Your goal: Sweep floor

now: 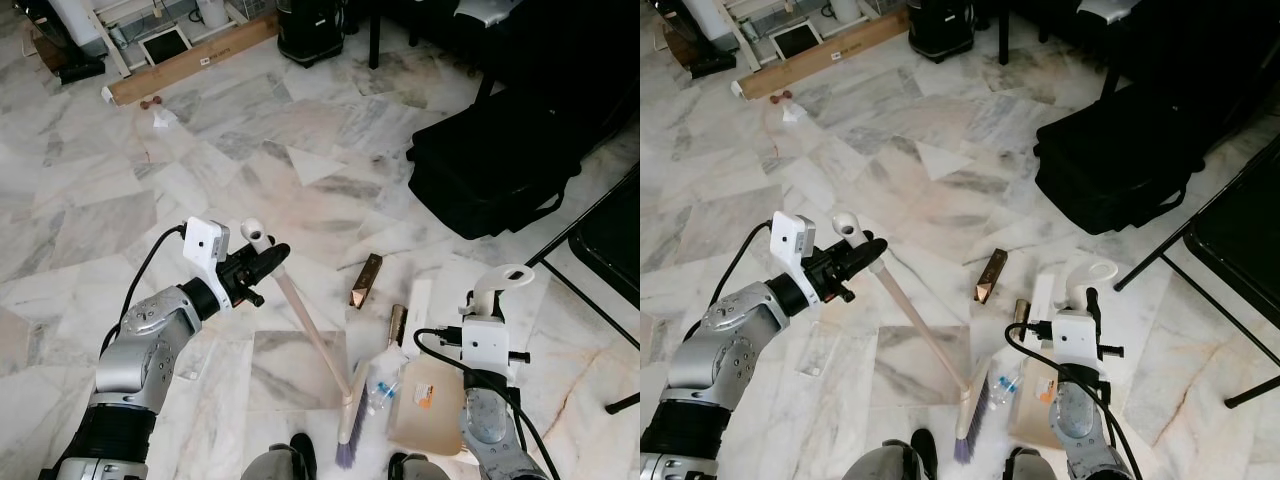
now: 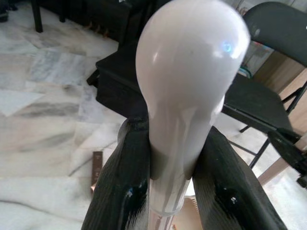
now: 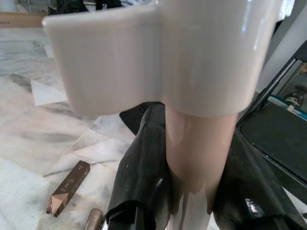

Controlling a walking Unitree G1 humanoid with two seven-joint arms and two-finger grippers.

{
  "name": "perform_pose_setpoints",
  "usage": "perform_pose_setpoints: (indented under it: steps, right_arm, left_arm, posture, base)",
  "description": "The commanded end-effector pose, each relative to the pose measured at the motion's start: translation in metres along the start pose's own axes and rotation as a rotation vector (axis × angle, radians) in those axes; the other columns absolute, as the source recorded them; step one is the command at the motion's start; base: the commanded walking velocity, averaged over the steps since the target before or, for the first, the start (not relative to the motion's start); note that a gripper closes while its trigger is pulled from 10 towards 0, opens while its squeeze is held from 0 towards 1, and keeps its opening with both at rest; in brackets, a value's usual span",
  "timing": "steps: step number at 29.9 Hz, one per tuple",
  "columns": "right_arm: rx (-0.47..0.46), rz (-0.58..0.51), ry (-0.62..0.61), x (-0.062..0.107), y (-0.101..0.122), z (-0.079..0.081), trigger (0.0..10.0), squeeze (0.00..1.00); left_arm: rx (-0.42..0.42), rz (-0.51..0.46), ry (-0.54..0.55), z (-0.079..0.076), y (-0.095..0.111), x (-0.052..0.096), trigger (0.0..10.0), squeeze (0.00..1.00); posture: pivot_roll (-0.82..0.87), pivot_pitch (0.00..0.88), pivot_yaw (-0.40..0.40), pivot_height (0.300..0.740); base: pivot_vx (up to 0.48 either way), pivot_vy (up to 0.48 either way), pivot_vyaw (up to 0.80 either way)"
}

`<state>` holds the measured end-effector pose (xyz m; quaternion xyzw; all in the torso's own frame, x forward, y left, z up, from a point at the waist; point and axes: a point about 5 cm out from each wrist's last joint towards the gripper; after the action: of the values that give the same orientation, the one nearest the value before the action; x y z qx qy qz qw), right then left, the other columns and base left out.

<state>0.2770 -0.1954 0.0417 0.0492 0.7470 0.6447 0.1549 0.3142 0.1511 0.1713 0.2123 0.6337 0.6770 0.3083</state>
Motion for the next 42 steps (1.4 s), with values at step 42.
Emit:
perform_pose_setpoints:
  steps: [42]
  right_arm:
    - [-0.328, 0.027, 0.015, -0.006, 0.011, 0.017, 10.0, 0.00]
  left_arm:
    - [0.143, -0.090, -0.086, -0.017, 0.024, -0.008, 10.0, 0.00]
  posture:
    - [0.11, 0.249, 0.136, 0.740]
  base:
    - [0.000, 0.000, 0.00]
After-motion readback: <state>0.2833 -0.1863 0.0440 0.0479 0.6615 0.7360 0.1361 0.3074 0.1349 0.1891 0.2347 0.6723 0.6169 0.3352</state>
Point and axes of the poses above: a point about 5 cm out from each wrist's last joint towards the gripper, its own x axis pointing back from the gripper into the wrist, its own y axis along the axis of the wrist's last joint, z = x × y, and after that the axes turned 13 degrees about -x, right-handed
